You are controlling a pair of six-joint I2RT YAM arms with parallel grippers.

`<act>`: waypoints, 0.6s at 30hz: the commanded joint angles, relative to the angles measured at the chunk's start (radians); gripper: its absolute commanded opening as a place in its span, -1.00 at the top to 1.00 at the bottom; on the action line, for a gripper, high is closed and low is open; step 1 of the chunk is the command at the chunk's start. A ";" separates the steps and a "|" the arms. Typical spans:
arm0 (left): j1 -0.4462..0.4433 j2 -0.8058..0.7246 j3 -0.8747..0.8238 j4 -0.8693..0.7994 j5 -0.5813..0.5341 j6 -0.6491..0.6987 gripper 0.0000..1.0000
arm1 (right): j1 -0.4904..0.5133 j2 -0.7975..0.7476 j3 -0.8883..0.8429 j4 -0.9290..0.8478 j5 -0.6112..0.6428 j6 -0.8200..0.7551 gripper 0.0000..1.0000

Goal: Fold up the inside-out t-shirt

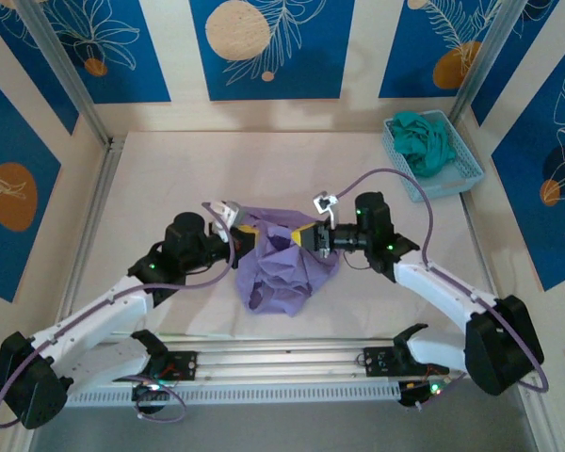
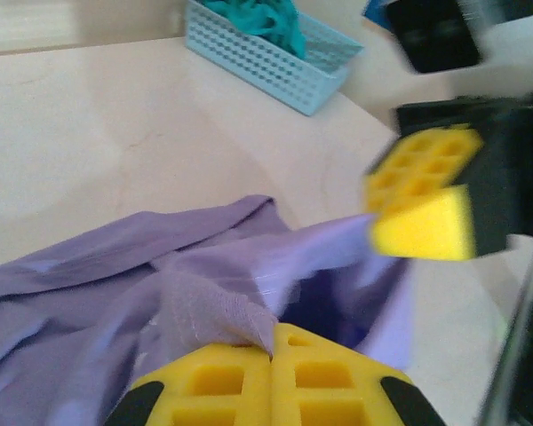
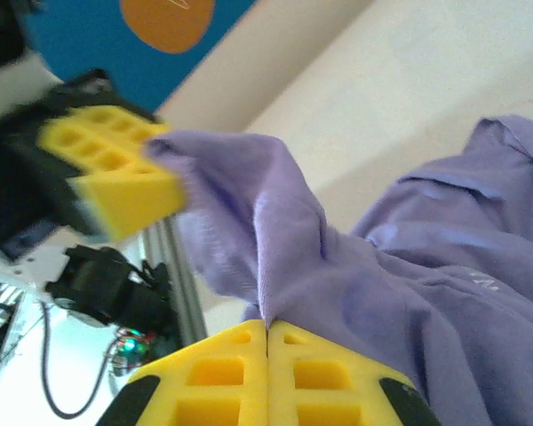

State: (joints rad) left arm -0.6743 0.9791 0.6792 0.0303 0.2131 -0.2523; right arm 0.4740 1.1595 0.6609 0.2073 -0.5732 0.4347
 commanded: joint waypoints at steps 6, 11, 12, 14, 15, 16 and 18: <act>0.011 0.113 0.090 -0.124 -0.067 -0.011 0.59 | 0.004 -0.027 -0.054 0.237 -0.089 0.223 1.00; 0.003 0.105 0.138 -0.248 -0.140 -0.027 0.20 | 0.019 0.006 -0.054 0.249 -0.073 0.246 1.00; -0.001 0.089 0.140 -0.269 -0.160 -0.028 0.15 | 0.021 0.010 -0.056 0.246 -0.065 0.252 1.00; -0.016 0.056 0.143 -0.304 -0.183 -0.031 0.08 | 0.024 0.012 -0.059 0.237 -0.048 0.263 1.00; -0.022 0.040 0.143 -0.319 -0.186 -0.033 0.05 | 0.025 0.012 -0.060 0.238 -0.040 0.267 1.00; -0.030 0.026 0.144 -0.331 -0.184 -0.038 0.02 | 0.028 0.012 -0.062 0.237 -0.033 0.271 1.00; -0.041 0.001 0.144 -0.347 -0.147 -0.068 -0.01 | 0.031 0.014 -0.061 0.231 -0.023 0.272 1.00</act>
State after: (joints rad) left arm -0.6960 1.0199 0.7895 -0.2501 0.0681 -0.2878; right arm 0.4950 1.1698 0.6151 0.4240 -0.6174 0.6823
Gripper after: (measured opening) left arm 0.497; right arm 0.041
